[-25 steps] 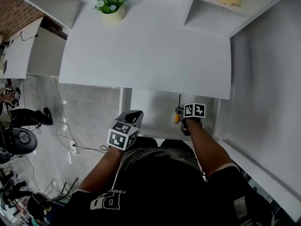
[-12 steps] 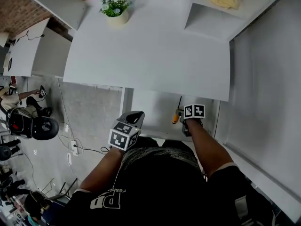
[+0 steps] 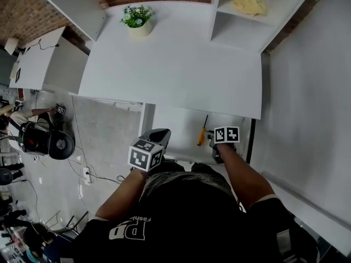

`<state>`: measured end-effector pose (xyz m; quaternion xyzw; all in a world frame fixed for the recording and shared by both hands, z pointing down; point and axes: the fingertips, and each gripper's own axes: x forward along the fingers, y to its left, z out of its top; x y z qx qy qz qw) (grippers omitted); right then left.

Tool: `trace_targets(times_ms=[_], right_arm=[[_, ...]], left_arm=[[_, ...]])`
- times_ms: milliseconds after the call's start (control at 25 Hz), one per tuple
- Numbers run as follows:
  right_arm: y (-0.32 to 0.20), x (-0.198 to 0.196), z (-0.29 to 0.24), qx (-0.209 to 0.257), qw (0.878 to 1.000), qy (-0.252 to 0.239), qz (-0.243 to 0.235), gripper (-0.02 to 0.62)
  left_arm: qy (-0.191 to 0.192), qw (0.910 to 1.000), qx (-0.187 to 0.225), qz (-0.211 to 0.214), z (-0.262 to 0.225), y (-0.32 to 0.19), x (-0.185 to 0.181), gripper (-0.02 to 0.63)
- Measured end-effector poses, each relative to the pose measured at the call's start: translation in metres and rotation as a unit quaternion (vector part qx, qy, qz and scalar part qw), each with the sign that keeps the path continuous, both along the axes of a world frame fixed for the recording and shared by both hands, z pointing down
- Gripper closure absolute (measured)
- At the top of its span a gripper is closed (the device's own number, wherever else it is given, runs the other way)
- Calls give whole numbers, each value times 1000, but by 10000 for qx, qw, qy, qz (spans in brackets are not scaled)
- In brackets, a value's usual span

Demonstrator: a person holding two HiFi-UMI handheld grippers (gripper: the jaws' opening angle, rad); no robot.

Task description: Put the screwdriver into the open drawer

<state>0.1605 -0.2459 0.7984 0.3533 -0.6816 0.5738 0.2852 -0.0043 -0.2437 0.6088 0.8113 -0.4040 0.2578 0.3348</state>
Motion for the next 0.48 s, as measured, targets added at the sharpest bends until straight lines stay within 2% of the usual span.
trace_targets(times_ms=[240,480], right_arm=[[11,-1,-63,744,9954,-477,-357,497],[25,-9,-144,1562,9800,-1140,-477,512]], left_arm=[[117,9991,247,-324,-25,14,6,588],[365,9946,705,-671,-68,30,12,588]])
